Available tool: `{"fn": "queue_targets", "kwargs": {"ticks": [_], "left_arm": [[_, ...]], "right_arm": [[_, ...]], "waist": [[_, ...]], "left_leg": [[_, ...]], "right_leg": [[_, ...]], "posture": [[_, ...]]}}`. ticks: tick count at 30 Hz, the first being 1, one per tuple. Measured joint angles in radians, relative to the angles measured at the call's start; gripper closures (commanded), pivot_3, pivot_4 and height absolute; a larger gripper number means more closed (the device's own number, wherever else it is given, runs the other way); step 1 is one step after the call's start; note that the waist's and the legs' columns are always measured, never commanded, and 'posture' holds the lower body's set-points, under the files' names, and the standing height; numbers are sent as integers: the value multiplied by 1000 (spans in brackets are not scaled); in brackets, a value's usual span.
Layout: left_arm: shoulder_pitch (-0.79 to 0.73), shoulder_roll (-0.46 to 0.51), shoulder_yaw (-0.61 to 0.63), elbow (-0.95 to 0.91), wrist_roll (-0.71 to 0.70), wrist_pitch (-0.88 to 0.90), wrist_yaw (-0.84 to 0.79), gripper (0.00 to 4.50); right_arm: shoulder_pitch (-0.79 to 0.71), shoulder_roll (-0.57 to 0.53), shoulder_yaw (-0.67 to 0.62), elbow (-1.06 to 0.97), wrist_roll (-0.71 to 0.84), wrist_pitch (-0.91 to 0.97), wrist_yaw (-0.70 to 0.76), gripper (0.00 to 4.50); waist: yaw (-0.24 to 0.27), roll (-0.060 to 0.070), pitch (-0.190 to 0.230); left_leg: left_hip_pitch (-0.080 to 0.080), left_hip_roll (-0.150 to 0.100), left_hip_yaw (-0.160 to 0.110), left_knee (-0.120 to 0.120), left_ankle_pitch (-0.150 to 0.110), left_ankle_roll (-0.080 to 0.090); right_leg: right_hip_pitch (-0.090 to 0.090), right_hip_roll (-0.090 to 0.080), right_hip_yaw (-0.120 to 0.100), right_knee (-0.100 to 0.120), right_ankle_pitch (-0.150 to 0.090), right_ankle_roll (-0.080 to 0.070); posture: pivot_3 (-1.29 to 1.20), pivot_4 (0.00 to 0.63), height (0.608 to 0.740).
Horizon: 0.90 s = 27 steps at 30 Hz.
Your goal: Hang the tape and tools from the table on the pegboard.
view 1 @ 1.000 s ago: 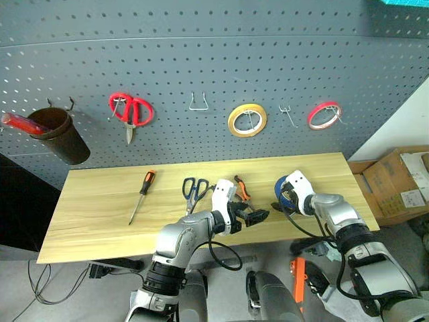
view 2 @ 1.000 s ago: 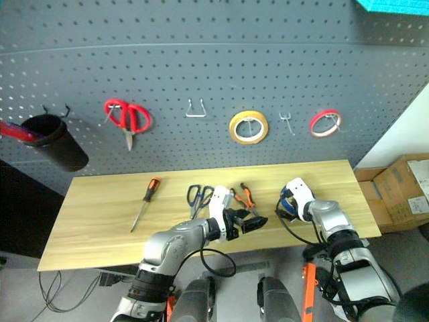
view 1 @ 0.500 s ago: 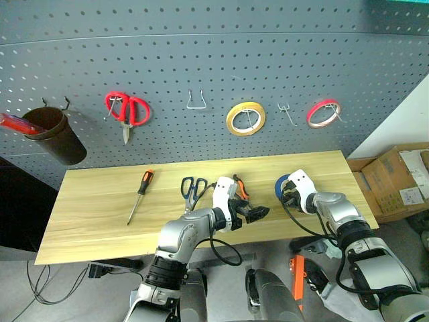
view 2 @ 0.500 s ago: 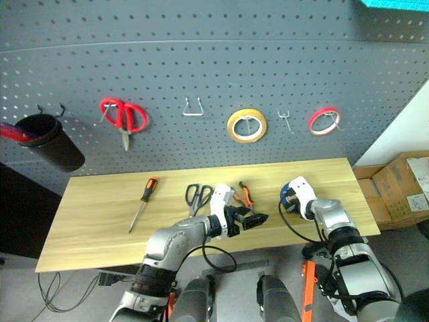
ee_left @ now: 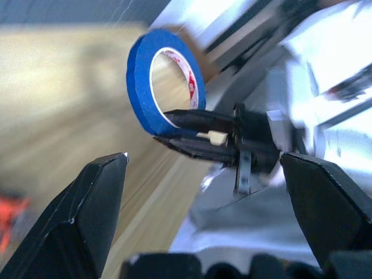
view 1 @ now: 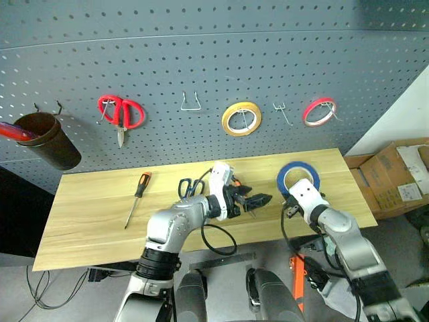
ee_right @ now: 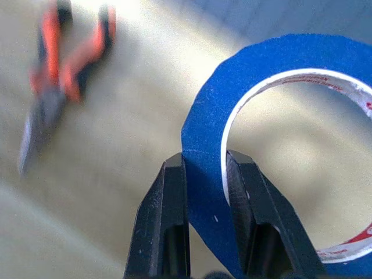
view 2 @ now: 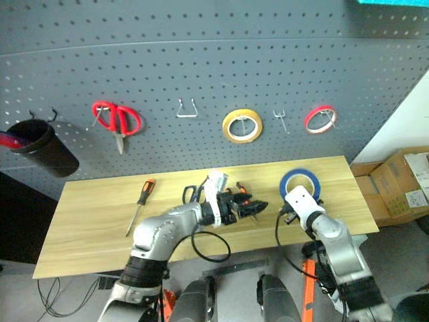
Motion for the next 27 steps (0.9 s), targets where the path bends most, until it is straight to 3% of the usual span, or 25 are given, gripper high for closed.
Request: {"fn": "queue_targets", "kwargs": {"ticks": [5,8,13,19,27], "left_arm": [[-40,51,200,-31,-162,95,37,0],[-58,52,269,-23,-200,102,85,0],[-82,48,261,6,-196,63,109,0],[-92,47,229,17,-191,20,110,0],[-91,34,211,20,-190,-18,127,0]], "right_arm": [[-20,54,57,-11,-102,-133,-124,3967],[-133,57,54,92,-126,-231,-175,3967],[-312,57,39,327,-56,-322,-136,3967],[-377,61,-2,506,126,-343,43,3967],[-405,74,-35,537,222,-266,143,3967]], "waist": [[-9,-8,-53],[-9,-14,-75],[-8,-24,-92],[-9,-26,-97],[-6,-20,-103]], "left_leg": [[2,-2,0,1,-1,2],[3,-5,0,4,2,6],[20,-9,-4,4,4,9],[20,-10,-8,3,4,10],[20,-10,-10,1,4,10]], "right_leg": [[4,-1,0,-1,2,0],[6,-2,2,-4,9,1],[30,-2,3,-10,8,-3],[32,-2,4,-11,10,0],[31,-1,3,-7,9,-1]], "posture": [[74,31,740],[85,3,740],[110,0,740],[121,0,740],[126,0,740]]}}
